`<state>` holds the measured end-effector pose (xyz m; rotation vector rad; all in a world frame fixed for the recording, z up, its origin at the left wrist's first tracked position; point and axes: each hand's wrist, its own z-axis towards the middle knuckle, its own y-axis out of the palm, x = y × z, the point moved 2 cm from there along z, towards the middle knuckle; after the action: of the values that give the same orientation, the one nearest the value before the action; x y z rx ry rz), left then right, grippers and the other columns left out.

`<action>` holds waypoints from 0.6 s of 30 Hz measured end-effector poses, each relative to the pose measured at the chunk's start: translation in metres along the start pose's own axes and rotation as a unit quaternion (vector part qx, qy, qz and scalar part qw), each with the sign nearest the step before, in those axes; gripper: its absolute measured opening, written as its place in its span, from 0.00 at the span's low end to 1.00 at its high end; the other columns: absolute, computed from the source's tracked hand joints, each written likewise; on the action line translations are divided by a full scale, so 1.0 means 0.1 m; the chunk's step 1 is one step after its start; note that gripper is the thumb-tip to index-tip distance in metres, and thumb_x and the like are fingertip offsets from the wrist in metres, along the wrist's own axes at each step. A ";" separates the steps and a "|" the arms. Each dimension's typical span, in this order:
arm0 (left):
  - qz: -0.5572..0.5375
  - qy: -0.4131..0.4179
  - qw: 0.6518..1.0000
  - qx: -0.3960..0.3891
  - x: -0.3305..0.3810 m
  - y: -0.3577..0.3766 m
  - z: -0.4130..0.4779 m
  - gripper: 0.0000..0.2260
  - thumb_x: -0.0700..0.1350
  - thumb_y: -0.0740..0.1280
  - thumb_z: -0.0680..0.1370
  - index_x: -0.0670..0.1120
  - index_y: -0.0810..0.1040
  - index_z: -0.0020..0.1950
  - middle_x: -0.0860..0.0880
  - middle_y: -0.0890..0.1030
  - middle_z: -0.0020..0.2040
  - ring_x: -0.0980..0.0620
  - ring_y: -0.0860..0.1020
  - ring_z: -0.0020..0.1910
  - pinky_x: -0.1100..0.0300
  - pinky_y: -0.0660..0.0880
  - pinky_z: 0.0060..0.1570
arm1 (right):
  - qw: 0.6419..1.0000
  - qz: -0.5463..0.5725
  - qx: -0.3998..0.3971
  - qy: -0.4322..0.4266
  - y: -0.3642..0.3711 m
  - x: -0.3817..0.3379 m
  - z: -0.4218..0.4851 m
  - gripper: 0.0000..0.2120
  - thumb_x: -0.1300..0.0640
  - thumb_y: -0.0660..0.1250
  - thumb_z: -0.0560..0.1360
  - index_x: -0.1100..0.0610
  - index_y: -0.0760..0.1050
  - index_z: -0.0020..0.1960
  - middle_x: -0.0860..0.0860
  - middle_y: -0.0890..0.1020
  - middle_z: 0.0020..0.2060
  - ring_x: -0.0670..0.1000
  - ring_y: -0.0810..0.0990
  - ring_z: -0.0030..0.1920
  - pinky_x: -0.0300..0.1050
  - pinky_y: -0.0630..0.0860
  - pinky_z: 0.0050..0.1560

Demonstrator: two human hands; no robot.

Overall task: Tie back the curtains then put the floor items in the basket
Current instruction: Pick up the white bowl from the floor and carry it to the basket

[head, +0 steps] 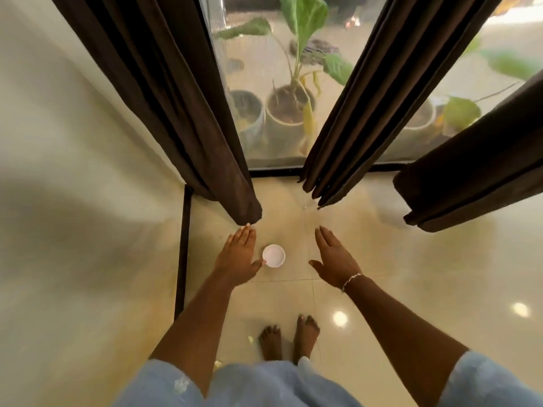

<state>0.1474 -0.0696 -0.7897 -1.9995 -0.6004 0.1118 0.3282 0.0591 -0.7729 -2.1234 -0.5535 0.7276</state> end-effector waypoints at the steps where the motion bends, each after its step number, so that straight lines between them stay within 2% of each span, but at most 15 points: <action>1: -0.006 0.002 1.000 0.005 -0.04 0.09 0.09 0.33 0.56 0.55 0.79 0.41 0.44 0.76 0.43 0.46 0.77 0.47 0.47 0.76 0.55 0.44 0.73 | 0.999 0.029 -0.010 0.009 0.13 0.02 0.08 0.37 0.53 0.62 0.77 0.60 0.42 0.76 0.56 0.47 0.76 0.54 0.48 0.76 0.44 0.51 0.73; 5: -0.105 -0.054 0.993 -0.011 -0.20 0.75 0.54 0.32 0.52 0.58 0.80 0.41 0.45 0.76 0.44 0.47 0.77 0.48 0.48 0.76 0.58 0.44 0.72 | 0.992 0.102 -0.058 0.043 0.90 0.27 0.55 0.37 0.56 0.63 0.76 0.61 0.43 0.75 0.55 0.48 0.76 0.52 0.51 0.76 0.40 0.53 0.71; 8: -0.232 -0.129 0.964 -0.027 -0.29 1.30 0.80 0.30 0.48 0.59 0.80 0.41 0.48 0.76 0.45 0.51 0.77 0.48 0.52 0.76 0.60 0.48 0.71 | 0.986 0.134 -0.085 0.057 1.42 0.45 0.90 0.37 0.59 0.63 0.76 0.61 0.43 0.75 0.55 0.48 0.76 0.52 0.52 0.76 0.38 0.52 0.71; 13: -0.425 -0.255 0.868 -0.031 -0.43 2.21 1.39 0.25 0.49 0.57 0.81 0.44 0.56 0.75 0.45 0.59 0.76 0.45 0.60 0.74 0.56 0.57 0.70 | 0.962 0.242 -0.085 0.090 2.25 0.71 1.60 0.30 0.63 0.59 0.78 0.62 0.48 0.75 0.56 0.53 0.75 0.52 0.55 0.75 0.35 0.51 0.69; 16: -0.543 -0.280 0.792 -0.011 -0.45 2.71 1.76 0.22 0.51 0.55 0.81 0.43 0.62 0.73 0.44 0.65 0.73 0.46 0.63 0.72 0.55 0.60 0.68 | 0.919 0.363 -0.063 0.145 2.71 0.83 2.04 0.25 0.61 0.56 0.80 0.60 0.53 0.75 0.55 0.58 0.74 0.52 0.58 0.74 0.38 0.54 0.69; 18: -0.585 -0.285 0.759 0.006 -0.44 3.06 1.98 0.22 0.52 0.55 0.81 0.41 0.64 0.71 0.43 0.67 0.72 0.46 0.65 0.71 0.55 0.62 0.68 | 0.889 0.423 -0.063 0.165 3.04 0.91 2.31 0.24 0.56 0.55 0.81 0.60 0.55 0.74 0.55 0.60 0.74 0.52 0.59 0.74 0.41 0.55 0.70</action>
<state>0.1563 -0.0446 -1.1561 -1.2119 -2.1198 -0.0560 0.2841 0.0654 -1.1632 -2.5241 0.5777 0.7580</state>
